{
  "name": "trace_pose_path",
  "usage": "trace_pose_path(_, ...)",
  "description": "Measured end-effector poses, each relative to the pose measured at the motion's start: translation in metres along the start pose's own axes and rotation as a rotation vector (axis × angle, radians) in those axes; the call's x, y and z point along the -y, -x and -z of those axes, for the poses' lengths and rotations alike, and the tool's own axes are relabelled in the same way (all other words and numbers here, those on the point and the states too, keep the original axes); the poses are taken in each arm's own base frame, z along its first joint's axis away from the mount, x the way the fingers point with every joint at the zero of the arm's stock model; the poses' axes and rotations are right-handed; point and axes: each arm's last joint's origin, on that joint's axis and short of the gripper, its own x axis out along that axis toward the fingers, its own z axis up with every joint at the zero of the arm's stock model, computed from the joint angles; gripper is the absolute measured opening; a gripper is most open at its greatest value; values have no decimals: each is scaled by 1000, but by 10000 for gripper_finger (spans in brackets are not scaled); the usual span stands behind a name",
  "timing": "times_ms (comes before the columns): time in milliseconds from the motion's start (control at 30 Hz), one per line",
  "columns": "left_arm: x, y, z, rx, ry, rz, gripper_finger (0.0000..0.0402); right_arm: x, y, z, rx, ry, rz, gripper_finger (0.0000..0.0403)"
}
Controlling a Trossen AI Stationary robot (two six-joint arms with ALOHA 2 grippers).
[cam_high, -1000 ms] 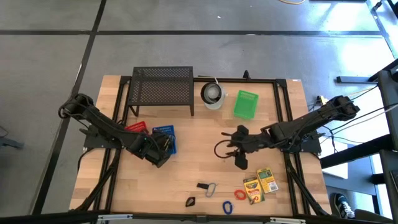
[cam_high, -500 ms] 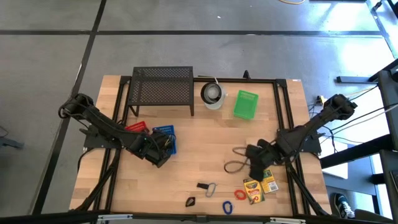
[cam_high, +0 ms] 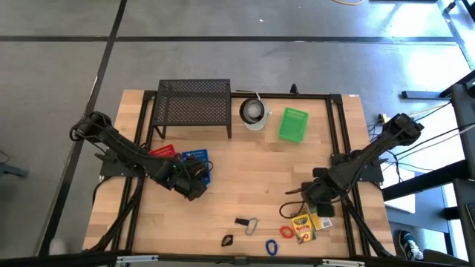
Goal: Pick & Place Office Desk Supplies
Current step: Put the yellow crayon box into the green bin
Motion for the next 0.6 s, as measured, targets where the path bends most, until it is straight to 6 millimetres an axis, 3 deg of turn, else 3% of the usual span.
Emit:
trace_pose_path(367, 2, 0, -1, 8, 12, 20, 130, 2, -24, -1, 56, 47, -138, 173)
trace_pose_path(600, 2, 0, -1, 7, 11, 20, 130, 2, -25, 0, 59, 86, -138, 90)
